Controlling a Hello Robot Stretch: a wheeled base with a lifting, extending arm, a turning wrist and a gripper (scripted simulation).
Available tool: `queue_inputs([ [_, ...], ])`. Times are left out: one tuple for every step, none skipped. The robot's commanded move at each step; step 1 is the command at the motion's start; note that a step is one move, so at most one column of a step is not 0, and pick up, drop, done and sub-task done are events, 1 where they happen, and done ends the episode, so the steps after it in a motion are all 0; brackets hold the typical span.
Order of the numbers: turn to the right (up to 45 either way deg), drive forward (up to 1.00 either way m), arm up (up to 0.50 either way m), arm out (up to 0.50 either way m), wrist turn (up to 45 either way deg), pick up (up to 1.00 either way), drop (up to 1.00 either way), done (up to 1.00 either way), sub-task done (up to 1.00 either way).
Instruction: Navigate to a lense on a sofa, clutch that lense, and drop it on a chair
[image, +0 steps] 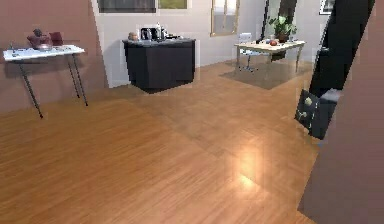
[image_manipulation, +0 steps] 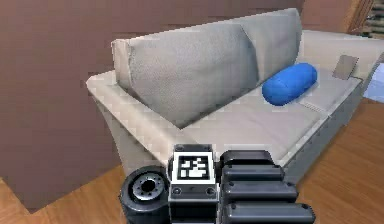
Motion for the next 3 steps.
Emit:
queue_inputs([
  [6.0, 0.0, 0.0, 0.0, 0.0, 0.0, 0.0, 0.0, 0.0],
  [0.0, 1.0, 0.0, 0.0, 0.0, 0.0, 0.0, 0.0, 0.0],
  [0.0, 1.0, 0.0, 0.0, 0.0, 0.0, 0.0, 0.0, 0.0],
])
